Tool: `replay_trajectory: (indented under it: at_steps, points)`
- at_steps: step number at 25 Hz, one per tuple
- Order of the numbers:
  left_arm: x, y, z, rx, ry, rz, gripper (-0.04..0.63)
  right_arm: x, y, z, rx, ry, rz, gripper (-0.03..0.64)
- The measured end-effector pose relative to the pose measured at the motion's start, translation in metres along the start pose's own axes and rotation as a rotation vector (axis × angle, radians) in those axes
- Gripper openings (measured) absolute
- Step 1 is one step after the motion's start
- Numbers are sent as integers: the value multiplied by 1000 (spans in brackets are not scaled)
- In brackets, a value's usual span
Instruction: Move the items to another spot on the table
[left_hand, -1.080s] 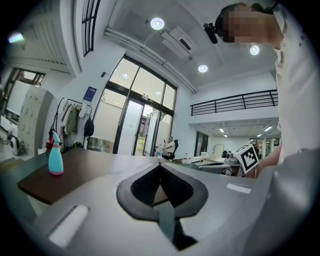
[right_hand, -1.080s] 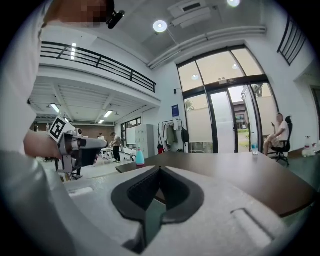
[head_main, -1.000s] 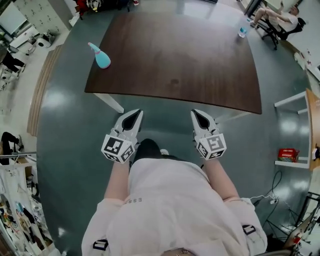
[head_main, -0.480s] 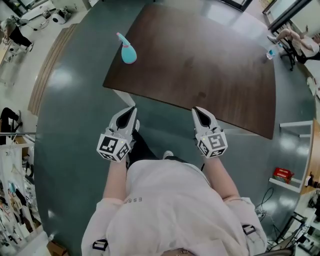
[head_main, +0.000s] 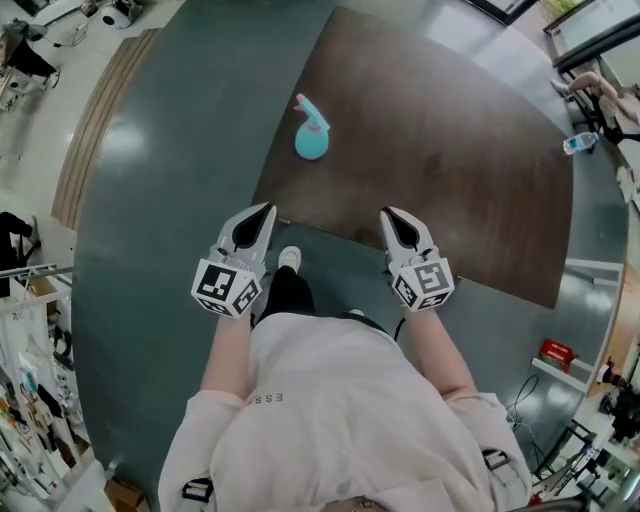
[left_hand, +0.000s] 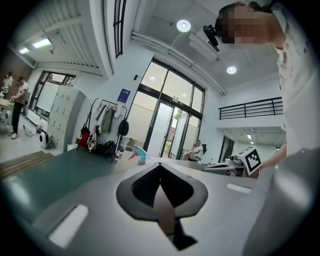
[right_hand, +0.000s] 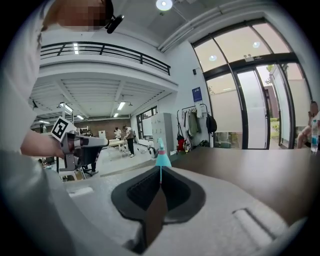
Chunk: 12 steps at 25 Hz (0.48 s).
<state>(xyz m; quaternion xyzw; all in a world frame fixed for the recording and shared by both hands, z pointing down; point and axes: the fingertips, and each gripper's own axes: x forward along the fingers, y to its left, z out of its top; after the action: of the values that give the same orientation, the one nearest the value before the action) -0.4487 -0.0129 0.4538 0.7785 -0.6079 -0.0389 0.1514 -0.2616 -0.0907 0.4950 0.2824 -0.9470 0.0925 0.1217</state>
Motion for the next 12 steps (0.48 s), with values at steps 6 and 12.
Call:
replay_trajectory:
  at_steps: [6, 12]
  points:
    - [23, 67, 11, -7, 34, -41, 17, 89, 18, 14, 9, 18, 20, 61]
    - [44, 105, 11, -24, 52, -44, 17, 155, 15, 19, -5, 45, 10, 216]
